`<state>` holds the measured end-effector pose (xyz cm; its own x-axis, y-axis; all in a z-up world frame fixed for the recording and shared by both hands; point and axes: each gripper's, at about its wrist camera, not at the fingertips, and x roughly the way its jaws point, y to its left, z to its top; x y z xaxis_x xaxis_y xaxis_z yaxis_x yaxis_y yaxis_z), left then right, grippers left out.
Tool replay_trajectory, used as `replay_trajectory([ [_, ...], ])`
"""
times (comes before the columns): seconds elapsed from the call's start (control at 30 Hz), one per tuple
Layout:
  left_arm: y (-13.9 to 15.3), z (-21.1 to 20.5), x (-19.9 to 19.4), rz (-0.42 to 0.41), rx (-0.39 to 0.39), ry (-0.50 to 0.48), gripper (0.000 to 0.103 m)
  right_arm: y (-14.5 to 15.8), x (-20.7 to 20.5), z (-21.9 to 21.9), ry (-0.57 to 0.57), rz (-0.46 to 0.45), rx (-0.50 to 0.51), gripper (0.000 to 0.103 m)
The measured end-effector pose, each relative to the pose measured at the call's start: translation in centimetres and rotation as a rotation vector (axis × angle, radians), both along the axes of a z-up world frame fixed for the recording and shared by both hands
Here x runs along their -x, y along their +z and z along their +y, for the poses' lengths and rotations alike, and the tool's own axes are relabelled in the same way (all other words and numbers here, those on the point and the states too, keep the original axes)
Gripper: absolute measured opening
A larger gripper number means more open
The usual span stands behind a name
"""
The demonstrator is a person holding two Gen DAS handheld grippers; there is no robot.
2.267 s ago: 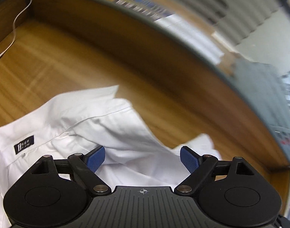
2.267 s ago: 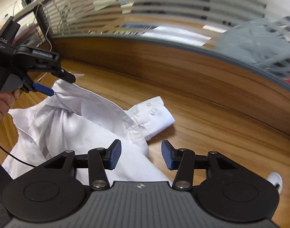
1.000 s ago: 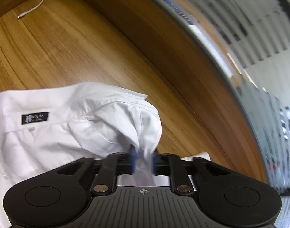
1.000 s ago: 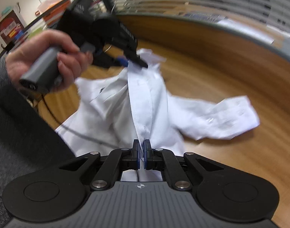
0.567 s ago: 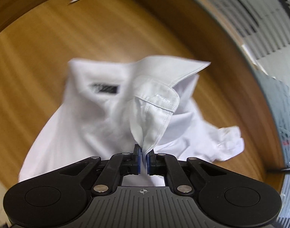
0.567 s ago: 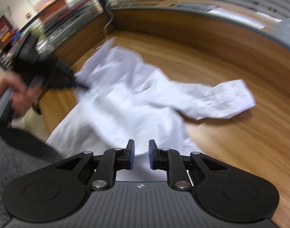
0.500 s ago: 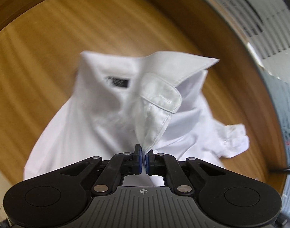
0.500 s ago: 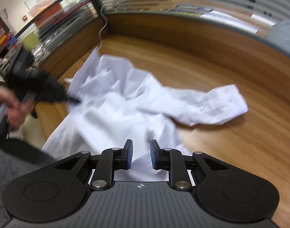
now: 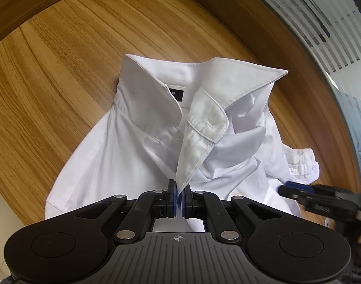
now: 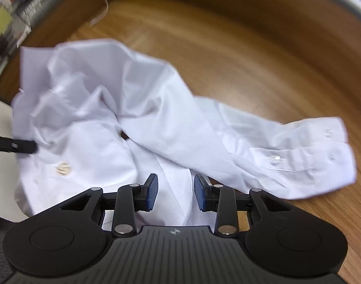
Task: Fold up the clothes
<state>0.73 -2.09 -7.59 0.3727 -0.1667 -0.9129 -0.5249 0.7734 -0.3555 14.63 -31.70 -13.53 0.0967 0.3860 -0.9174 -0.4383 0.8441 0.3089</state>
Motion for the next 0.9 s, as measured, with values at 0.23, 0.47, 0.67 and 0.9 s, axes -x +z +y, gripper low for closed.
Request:
replay_trajectory([
  [0.23,-0.3,-0.2,-0.6,-0.013,-0.009,-0.034,0.006,-3.5,-0.9,0.2,-0.008,0.098,-0.022,0.010],
  [0.47,0.4,0.3,-1.8,-0.055,-0.001,-0.051,0.005,2.2,1.6,-4.8,-0.158,-0.052,-0.083,0.002],
  [0.67,2.2,-0.5,-4.4,-0.146,0.056,-0.060,0.005,10.1,5.4,-14.5,-0.521,-0.270,-0.118,0.002],
  [0.9,5.4,-4.5,-8.0,-0.265,0.074,-0.192,0.005,18.5,14.0,-21.3,-0.889,-0.552,-0.180,0.002],
])
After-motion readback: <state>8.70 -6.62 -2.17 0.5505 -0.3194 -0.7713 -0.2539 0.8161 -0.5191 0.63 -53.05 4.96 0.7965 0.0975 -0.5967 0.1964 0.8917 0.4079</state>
